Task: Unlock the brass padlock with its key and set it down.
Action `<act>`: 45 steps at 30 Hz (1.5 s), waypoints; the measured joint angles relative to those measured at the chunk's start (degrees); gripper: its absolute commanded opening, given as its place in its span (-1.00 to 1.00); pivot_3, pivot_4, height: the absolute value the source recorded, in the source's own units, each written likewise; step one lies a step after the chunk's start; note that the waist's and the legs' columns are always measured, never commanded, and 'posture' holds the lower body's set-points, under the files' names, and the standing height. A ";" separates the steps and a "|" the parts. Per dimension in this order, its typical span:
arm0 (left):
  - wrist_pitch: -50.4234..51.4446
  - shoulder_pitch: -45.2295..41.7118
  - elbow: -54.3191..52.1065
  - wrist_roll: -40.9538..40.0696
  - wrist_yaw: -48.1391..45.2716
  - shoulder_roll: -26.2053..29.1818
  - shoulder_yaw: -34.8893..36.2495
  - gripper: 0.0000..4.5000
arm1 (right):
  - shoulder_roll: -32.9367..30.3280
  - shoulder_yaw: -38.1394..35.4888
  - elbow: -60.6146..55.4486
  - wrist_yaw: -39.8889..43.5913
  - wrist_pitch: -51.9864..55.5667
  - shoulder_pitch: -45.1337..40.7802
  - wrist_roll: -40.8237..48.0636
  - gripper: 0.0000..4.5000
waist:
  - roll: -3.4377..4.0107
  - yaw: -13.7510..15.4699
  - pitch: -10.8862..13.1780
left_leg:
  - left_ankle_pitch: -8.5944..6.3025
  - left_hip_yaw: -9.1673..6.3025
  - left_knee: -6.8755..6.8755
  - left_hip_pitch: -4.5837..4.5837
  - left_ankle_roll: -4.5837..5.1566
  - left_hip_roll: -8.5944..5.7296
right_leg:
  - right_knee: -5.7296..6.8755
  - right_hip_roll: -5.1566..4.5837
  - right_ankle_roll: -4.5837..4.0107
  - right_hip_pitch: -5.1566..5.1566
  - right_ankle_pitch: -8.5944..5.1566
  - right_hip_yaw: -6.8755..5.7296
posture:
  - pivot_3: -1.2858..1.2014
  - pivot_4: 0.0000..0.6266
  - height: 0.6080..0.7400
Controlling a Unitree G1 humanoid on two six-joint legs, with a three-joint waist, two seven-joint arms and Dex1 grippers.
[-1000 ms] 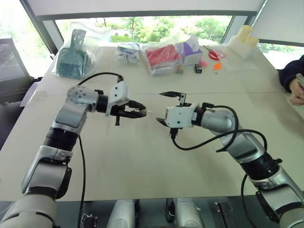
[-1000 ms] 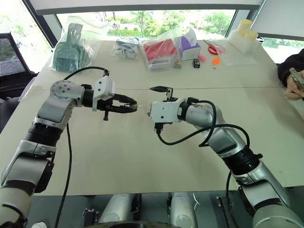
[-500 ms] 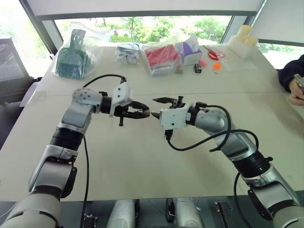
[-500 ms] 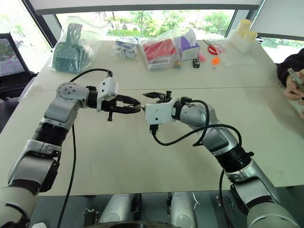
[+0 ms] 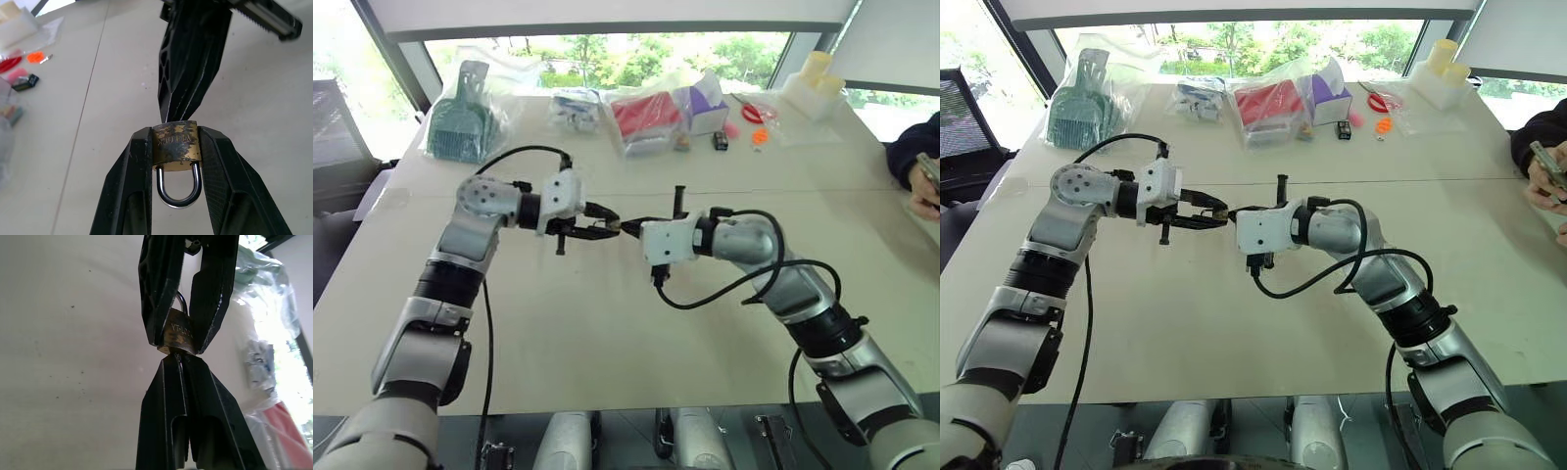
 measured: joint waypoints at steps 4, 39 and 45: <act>-12.48 -0.47 2.92 3.59 0.09 -0.27 -1.11 -0.65 | 1.18 -2.11 -0.01 6.85 15.51 -2.19 8.39 -0.97 | 0.00 0.12 0.00 | 0.00 0.00 0.01 0.00 0.00 0.02 | 0.00 -0.01 -0.02 0.01 0.01 0.00 | 0.03 -0.52 1.00; 20.32 -3.08 -1.48 -9.71 -6.99 -2.21 1.47 -0.65 | -5.11 0.36 7.33 -19.98 -39.51 0.71 -18.23 -0.34 | 0.00 -0.09 0.00 | 0.02 0.02 0.01 0.01 -0.04 -0.01 | 0.06 0.00 0.01 -0.02 0.00 0.05 | 0.03 -0.52 1.00; 21.77 -2.95 -2.21 -10.68 -7.30 -1.65 2.14 -0.65 | -5.10 0.41 8.41 -20.32 -40.98 0.70 -19.29 -0.96 | 0.00 -0.08 0.00 | 0.02 0.03 0.01 0.02 -0.04 0.00 | 0.07 0.02 0.01 -0.02 0.00 0.07 | 0.03 -0.52 1.00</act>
